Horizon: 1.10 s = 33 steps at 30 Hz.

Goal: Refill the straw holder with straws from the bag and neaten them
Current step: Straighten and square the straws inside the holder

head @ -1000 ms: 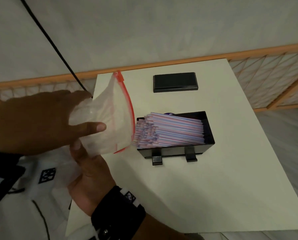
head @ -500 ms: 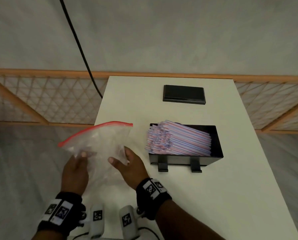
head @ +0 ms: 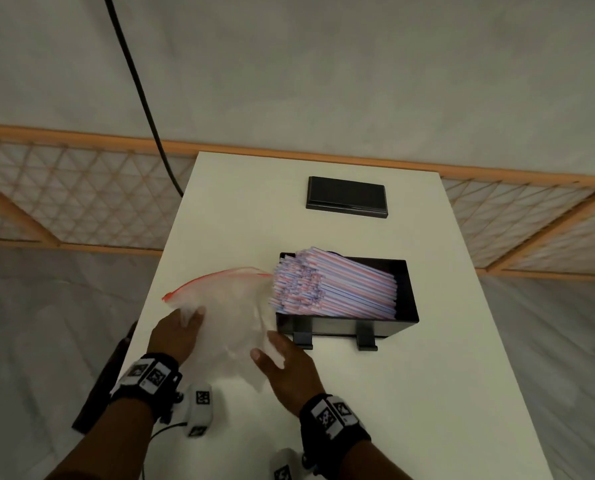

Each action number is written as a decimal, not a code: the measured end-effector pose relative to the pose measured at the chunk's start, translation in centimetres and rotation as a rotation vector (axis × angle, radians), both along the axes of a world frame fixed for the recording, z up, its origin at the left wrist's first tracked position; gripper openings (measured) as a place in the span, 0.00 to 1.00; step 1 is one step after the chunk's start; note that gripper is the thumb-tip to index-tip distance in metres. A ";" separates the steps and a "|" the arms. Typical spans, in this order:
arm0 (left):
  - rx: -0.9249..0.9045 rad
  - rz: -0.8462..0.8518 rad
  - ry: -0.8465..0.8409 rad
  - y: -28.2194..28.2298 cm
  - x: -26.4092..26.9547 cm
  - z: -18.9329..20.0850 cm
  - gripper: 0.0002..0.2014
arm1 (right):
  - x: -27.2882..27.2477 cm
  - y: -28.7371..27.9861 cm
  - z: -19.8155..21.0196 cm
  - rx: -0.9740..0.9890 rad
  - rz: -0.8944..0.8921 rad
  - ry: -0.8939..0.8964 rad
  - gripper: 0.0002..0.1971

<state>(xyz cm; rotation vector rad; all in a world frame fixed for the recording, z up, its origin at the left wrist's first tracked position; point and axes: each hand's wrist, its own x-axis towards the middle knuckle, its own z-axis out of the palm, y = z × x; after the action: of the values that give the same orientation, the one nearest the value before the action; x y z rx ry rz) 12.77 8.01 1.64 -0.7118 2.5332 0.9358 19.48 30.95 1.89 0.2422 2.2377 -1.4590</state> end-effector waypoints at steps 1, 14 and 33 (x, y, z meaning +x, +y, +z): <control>-0.011 -0.008 -0.017 -0.2 -0.2 -0.1 0.34 | 0.4 1.0 0.0 0.037 0.001 0.004 0.32; 0.268 0.036 0.594 10.7 -0.6 11.7 0.20 | -2.5 14.8 10.2 -0.021 -0.145 0.629 0.07; 0.457 -0.149 0.525 18.4 -2.8 9.9 0.36 | -8.9 15.7 7.5 0.501 0.315 0.665 0.49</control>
<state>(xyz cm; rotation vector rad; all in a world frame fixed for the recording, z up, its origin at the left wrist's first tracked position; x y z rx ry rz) 10.01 26.40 11.51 -0.1446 2.5745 1.7472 10.58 46.62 9.42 -0.5003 2.9718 -0.8613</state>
